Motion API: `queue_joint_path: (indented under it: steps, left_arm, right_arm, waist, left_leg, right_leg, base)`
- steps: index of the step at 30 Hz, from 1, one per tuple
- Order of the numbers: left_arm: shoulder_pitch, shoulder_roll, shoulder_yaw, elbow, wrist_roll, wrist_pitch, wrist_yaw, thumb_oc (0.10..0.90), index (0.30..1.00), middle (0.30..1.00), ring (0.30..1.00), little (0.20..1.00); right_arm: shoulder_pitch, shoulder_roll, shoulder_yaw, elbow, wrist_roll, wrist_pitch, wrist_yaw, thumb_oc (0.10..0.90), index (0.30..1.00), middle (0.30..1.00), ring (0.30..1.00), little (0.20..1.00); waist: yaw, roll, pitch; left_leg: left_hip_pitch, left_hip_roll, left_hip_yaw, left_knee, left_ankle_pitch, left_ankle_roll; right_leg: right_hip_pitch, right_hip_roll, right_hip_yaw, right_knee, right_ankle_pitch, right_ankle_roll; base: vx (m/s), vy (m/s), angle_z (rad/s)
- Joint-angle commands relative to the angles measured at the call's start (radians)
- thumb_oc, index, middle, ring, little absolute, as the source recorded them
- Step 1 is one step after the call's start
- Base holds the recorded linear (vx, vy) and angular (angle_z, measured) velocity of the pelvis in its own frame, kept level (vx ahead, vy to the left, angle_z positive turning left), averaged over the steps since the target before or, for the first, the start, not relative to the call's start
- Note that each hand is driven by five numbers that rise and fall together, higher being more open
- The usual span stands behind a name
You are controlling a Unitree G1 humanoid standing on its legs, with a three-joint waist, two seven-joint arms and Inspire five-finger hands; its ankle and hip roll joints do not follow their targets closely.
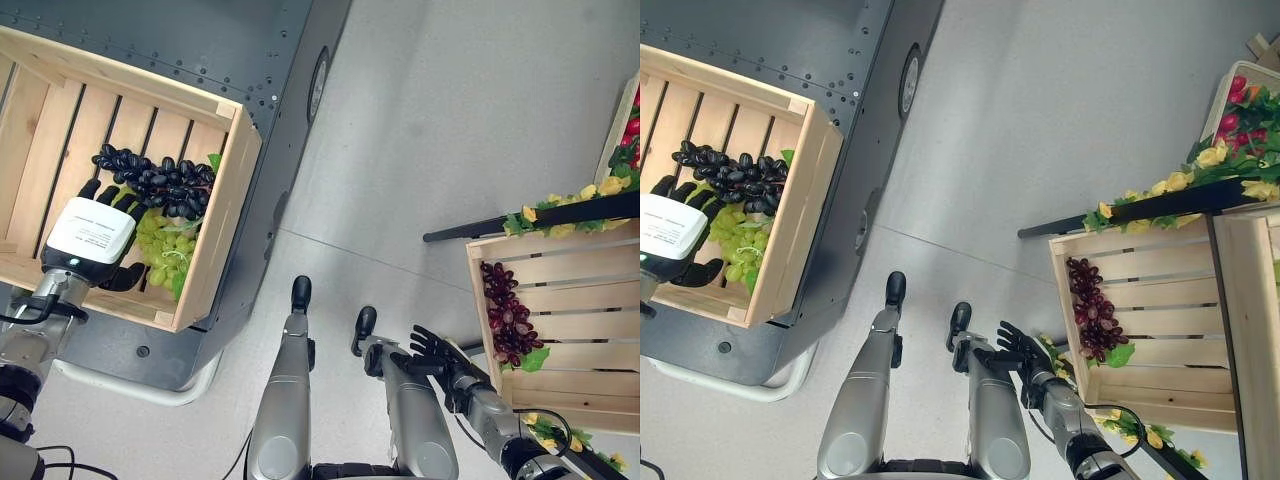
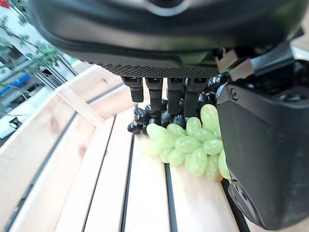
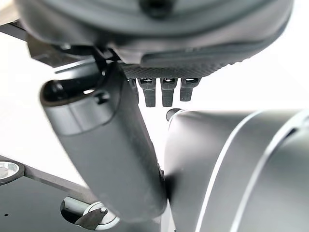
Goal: Pick up the fruits from the basket on one side to the basket on the other side
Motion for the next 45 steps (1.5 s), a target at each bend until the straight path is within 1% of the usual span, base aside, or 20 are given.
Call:
queue_joint_path:
  steps: [1,5,8,10,11,14,16,19,22,26,27,28,37,38,41,45]
  left_arm:
    - [-0.039,-0.008,0.053,-0.029,-0.069,0.045,-0.110,0.800,0.900,0.900,0.900,0.900]
    - [-0.067,0.014,0.026,-0.046,-0.088,0.043,-0.158,0.800,0.900,0.900,0.900,0.900]
    - [-0.095,0.030,0.005,-0.069,-0.098,0.037,-0.209,0.800,0.900,0.900,0.900,0.900]
    - [-0.122,0.038,-0.016,-0.067,-0.106,0.016,-0.248,0.800,0.900,0.900,0.900,0.900]
    - [-0.125,0.038,-0.018,-0.066,-0.106,0.016,-0.251,0.800,0.900,0.900,0.900,0.900]
    - [-0.153,0.046,-0.043,-0.081,-0.118,0.004,-0.323,0.800,0.900,0.900,0.900,0.900]
    - [-0.163,0.057,-0.061,-0.104,-0.136,0.019,-0.394,0.800,0.900,0.900,0.900,0.900]
    - [-0.176,0.065,-0.069,-0.107,-0.149,0.027,-0.415,0.800,0.900,0.900,0.900,0.900]
    - [-0.202,0.060,-0.082,-0.080,-0.161,0.022,-0.423,0.800,0.900,0.900,0.900,0.900]
    - [-0.215,0.046,-0.088,-0.042,-0.179,0.032,-0.389,0.800,0.900,0.900,0.900,0.900]
    - [-0.214,0.038,-0.084,-0.028,-0.180,0.048,-0.363,0.704,0.756,0.756,0.756,0.756]
    - [-0.208,0.026,-0.074,-0.004,-0.169,0.055,-0.318,0.400,0.300,0.300,0.300,0.300]
    - [-0.169,-0.007,-0.034,0.033,-0.126,0.091,-0.255,0.400,0.300,0.300,0.300,0.300]
    - [-0.160,-0.009,-0.028,0.030,-0.120,0.107,-0.225,0.400,0.300,0.300,0.300,0.300]
    - [-0.159,-0.008,-0.018,0.025,-0.132,0.133,-0.210,0.400,0.300,0.300,0.300,0.300]
    - [-0.144,-0.014,-0.001,0.027,-0.120,0.149,-0.186,0.400,0.300,0.300,0.300,0.300]
  right_arm:
    - [0.094,-0.092,0.013,-0.024,-0.031,0.027,-0.018,0.800,0.900,0.900,0.900,0.900]
    - [0.091,-0.099,0.015,-0.029,-0.038,0.029,-0.017,0.800,0.900,0.900,0.900,0.900]
    - [0.090,-0.098,0.016,-0.033,-0.033,0.030,-0.014,0.800,0.900,0.900,0.900,0.900]
    - [0.087,-0.096,0.019,-0.033,-0.028,0.029,-0.013,0.800,0.900,0.900,0.900,0.900]
    - [0.086,-0.095,0.019,-0.033,-0.027,0.029,-0.013,0.800,0.900,0.900,0.900,0.900]
    - [0.083,-0.093,0.021,-0.027,-0.025,0.029,-0.015,0.800,0.900,0.900,0.900,0.900]
    - [0.083,-0.093,0.021,-0.031,-0.022,0.032,-0.013,0.800,0.900,0.900,0.900,0.900]
    - [0.081,-0.095,0.023,-0.036,-0.017,0.036,-0.015,0.800,0.900,0.900,0.900,0.900]
    - [0.082,-0.093,0.026,-0.037,-0.019,0.035,-0.016,0.800,0.900,0.900,0.900,0.900]
    - [0.076,-0.090,0.029,-0.027,-0.016,0.028,-0.015,0.800,0.900,0.900,0.900,0.900]
    - [0.075,-0.089,0.030,-0.025,-0.016,0.027,-0.016,0.800,0.900,0.900,0.900,0.900]
    - [0.075,-0.086,0.031,-0.021,-0.021,0.023,-0.017,0.800,0.900,0.900,0.900,0.900]
    - [0.069,-0.074,0.040,-0.016,-0.021,0.026,-0.024,0.800,0.900,0.900,0.900,0.900]
    - [0.068,-0.073,0.042,-0.018,-0.016,0.027,-0.030,0.800,0.900,0.900,0.900,0.900]
    - [0.069,-0.073,0.039,-0.016,-0.016,0.019,-0.032,0.800,0.900,0.900,0.900,0.900]
    - [0.072,-0.071,0.037,-0.015,-0.014,0.011,-0.032,0.800,0.900,0.900,0.900,0.900]
  waist:
    - [-0.034,0.030,-0.012]
    - [-0.039,0.032,-0.012]
    - [-0.039,0.027,-0.012]
    - [-0.039,0.023,-0.012]
    - [-0.039,0.023,-0.012]
    - [-0.037,0.022,-0.012]
    - [-0.037,0.020,-0.012]
    - [-0.037,0.020,-0.012]
    - [-0.040,0.016,-0.012]
    - [-0.039,0.016,-0.012]
    - [-0.038,0.015,-0.012]
    - [-0.037,0.013,-0.012]
    - [-0.027,0.006,-0.012]
    - [-0.025,0.006,-0.012]
    - [-0.024,0.007,-0.012]
    - [-0.020,0.007,-0.012]
  left_leg:
    - [0.005,-0.101,0.084,0.073,-0.133,0.089]
    - [-0.005,-0.100,0.087,0.077,-0.133,0.089]
    - [-0.005,-0.098,0.088,0.074,-0.134,0.093]
    - [-0.007,-0.097,0.089,0.076,-0.137,0.095]
    - [-0.007,-0.097,0.089,0.077,-0.137,0.095]
    - [-0.012,-0.096,0.086,0.080,-0.138,0.094]
    - [-0.005,-0.097,0.082,0.068,-0.134,0.095]
    - [-0.003,-0.097,0.082,0.065,-0.135,0.097]
    - [-0.001,-0.097,0.081,0.065,-0.135,0.095]
    - [0.005,-0.096,0.083,0.063,-0.135,0.096]
    - [0.006,-0.096,0.081,0.064,-0.135,0.095]
    - [0.007,-0.097,0.077,0.066,-0.136,0.092]
    - [0.022,-0.094,0.067,0.054,-0.130,0.087]
    - [0.028,-0.094,0.066,0.047,-0.129,0.088]
    - [0.028,-0.094,0.065,0.053,-0.132,0.088]
    - [0.038,-0.094,0.061,0.053,-0.134,0.085]
  right_leg:
    - [0.023,0.030,-0.009,-0.176,0.181,0.041]
    - [0.012,0.027,-0.010,-0.173,0.186,0.044]
    - [0.011,0.028,-0.014,-0.174,0.187,0.045]
    - [0.010,0.027,-0.017,-0.171,0.187,0.045]
    - [0.010,0.027,-0.017,-0.171,0.187,0.045]
    - [0.004,0.026,-0.020,-0.164,0.187,0.046]
    - [0.009,0.028,-0.019,-0.175,0.192,0.049]
    - [0.010,0.029,-0.020,-0.176,0.191,0.048]
    - [0.011,0.029,-0.021,-0.176,0.192,0.050]
    - [0.015,0.029,-0.024,-0.172,0.186,0.048]
    - [0.017,0.029,-0.025,-0.168,0.184,0.047]
    - [0.019,0.030,-0.025,-0.166,0.181,0.047]
    - [0.035,0.034,-0.030,-0.166,0.174,0.042]
    - [0.040,0.034,-0.032,-0.170,0.171,0.040]
    - [0.040,0.035,-0.034,-0.161,0.163,0.036]
    - [0.050,0.036,-0.038,-0.154,0.153,0.033]
  base:
    - [0.00,0.000,0.00]
    - [-0.02,0.021,-0.03]
    - [0.00,0.000,0.00]
    - [0.00,0.000,0.00]
    - [-0.01,-0.025,0.05]
    - [0.00,-0.016,0.07]
    - [0.00,-0.026,0.06]
    - [0.00,0.000,0.00]
    - [0.00,0.000,0.00]
    - [0.00,0.000,0.00]
    - [0.00,0.000,0.00]
    - [0.00,0.000,0.00]
    - [0.00,0.000,0.00]
    - [0.00,0.000,0.00]
    - [0.00,0.000,0.00]
    - [0.00,-0.027,0.00]
